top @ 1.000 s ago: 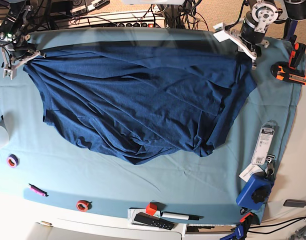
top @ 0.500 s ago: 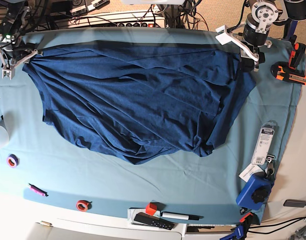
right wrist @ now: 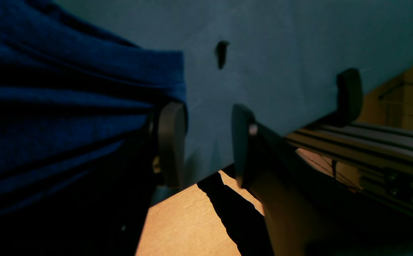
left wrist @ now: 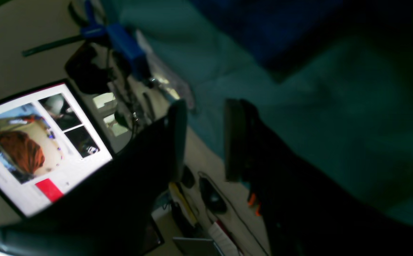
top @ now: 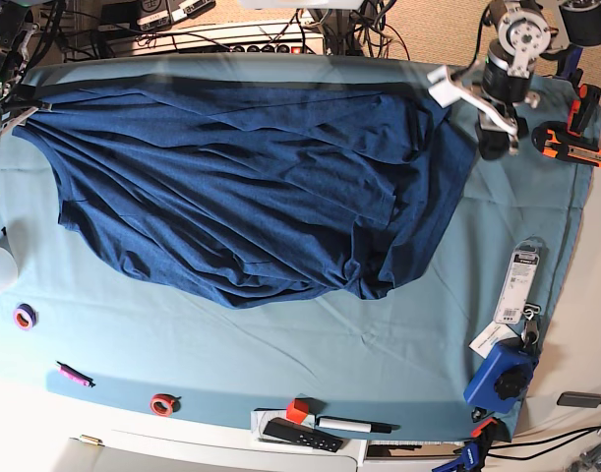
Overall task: Layout the t-shirt on the table in an organized manner, then fold the t-shirt properly
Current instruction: 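Stretch the shirt taut between both grippers, pulling the corners apart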
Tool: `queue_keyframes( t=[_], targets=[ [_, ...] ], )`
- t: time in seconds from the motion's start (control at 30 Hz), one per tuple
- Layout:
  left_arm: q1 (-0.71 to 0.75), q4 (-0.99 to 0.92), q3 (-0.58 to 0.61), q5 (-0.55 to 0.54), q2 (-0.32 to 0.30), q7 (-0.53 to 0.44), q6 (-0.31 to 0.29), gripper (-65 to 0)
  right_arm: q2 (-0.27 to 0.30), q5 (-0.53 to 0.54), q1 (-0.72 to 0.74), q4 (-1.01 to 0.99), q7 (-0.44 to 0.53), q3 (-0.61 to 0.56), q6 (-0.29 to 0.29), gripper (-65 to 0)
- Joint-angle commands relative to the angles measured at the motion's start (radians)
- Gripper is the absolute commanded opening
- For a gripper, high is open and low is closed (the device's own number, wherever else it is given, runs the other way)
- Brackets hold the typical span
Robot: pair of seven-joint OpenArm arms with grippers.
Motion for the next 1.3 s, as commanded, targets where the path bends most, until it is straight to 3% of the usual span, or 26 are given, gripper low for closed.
queue_keyframes(
  t=[0.0, 0.13, 0.37, 0.97, 1.27],
  targets=[
    [-0.003, 0.015, -0.018, 0.019, -0.019, 0.005, 0.014, -45.9, 0.023, -0.011, 0.003, 0.014, 0.011, 0.010, -0.008, -43.0],
    [-0.003, 0.015, -0.051, -0.020, -0.019, -0.010, 0.014, -45.9, 0.023, -0.006, 0.003, 0.014, 0.011, 0.010, -0.008, -38.5],
    [-0.003, 0.015, -0.052, -0.074, -0.010, -0.029, 0.014, -46.1, 0.014, 0.153, 0.009, 0.014, 0.023, 0.010, -0.002, -38.4],
    [0.000, 0.015, -0.052, -0.127, 0.079, -0.051, 0.010, -46.1, 0.015, 0.126, 0.073, 0.016, 0.083, 0.010, 0.005, -38.4],
    [-0.001, 0.015, -0.052, -0.134, 0.082, -0.055, 0.010, -46.1, 0.015, 0.281, 0.093, 0.016, 0.064, 0.010, 0.066, -38.4]
  ],
)
